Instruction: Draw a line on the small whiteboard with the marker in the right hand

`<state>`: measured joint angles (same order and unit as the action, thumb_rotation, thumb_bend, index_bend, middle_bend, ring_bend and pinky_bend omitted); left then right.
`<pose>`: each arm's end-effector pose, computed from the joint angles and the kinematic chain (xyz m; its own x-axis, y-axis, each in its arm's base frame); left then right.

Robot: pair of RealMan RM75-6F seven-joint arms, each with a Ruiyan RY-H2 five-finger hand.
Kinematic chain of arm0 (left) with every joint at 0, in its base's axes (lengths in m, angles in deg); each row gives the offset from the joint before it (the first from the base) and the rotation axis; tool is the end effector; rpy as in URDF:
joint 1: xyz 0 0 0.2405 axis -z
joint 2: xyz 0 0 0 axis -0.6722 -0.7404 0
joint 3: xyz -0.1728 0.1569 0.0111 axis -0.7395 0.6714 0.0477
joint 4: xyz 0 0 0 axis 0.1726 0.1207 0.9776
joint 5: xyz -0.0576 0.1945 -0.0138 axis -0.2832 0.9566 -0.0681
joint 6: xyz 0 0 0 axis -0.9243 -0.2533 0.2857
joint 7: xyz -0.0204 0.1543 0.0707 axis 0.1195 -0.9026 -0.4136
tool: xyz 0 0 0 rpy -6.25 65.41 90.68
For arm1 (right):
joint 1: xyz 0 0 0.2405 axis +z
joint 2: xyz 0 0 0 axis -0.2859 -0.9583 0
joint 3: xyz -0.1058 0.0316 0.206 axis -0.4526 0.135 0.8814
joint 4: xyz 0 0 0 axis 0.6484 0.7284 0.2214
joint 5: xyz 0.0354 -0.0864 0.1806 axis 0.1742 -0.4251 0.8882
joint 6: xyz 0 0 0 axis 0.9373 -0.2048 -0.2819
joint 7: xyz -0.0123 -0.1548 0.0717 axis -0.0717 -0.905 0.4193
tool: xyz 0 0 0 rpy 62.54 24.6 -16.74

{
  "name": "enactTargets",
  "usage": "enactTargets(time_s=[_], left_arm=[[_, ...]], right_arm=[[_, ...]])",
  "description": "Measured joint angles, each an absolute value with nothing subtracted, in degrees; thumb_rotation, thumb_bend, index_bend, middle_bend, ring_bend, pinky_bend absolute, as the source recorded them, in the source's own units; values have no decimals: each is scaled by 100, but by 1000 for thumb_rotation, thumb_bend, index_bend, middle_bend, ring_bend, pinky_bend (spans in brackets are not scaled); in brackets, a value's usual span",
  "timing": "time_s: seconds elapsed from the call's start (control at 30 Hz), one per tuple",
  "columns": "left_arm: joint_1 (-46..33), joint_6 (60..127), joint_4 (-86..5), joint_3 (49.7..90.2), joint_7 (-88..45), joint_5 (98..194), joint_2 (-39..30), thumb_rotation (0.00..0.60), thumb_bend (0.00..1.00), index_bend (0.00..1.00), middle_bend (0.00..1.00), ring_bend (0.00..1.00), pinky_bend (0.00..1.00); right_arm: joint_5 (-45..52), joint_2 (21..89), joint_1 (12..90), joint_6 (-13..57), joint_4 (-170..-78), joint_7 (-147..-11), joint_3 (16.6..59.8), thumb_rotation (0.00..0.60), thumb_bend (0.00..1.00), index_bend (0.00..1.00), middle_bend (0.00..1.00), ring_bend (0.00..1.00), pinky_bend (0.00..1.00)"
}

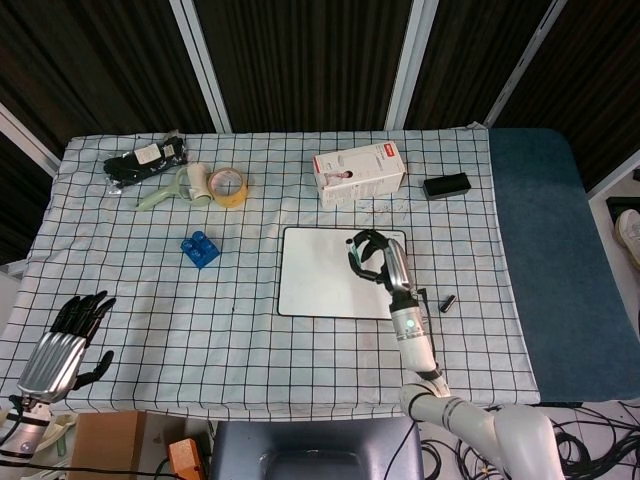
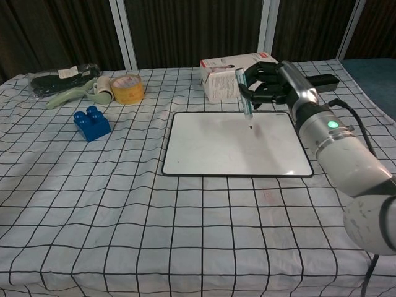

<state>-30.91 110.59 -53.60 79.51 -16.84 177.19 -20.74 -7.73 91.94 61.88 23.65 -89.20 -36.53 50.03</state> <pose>-0.2795 0.2225 0.1233 0.4272 0.1013 0.8985 0.8923 -0.2078 -0.4008 -0.1240 -0.3985 -0.0615 -0.5248 -0.1274 0.8416 -0.8235 -0.1745 -0.5399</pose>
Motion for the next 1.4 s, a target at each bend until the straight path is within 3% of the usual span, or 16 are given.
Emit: enactTargets(time_s=[0.7, 1.1, 1.4], left_arm=[[-3097, 11089, -5338, 7925, -1465, 17689, -2168, 600, 411, 0, 0, 0, 24], [-3097, 11090, -5352, 7930, -1517, 17701, -2171, 600, 412, 0, 0, 0, 23], [-3083, 11075, -5380, 7956, -1593, 17759, -2161, 600, 412, 0, 0, 0, 24]], right_arm=[[-569, 9797, 6773, 1699, -7734, -3739, 5174, 600, 365, 986, 632, 614, 568], [-648, 9822, 6649, 1690, -7590, -3742, 4996, 600, 365, 998, 636, 615, 573], [-876, 9509, 6052, 1925, -8063, -3660, 4577, 600, 365, 1000, 643, 621, 582]])
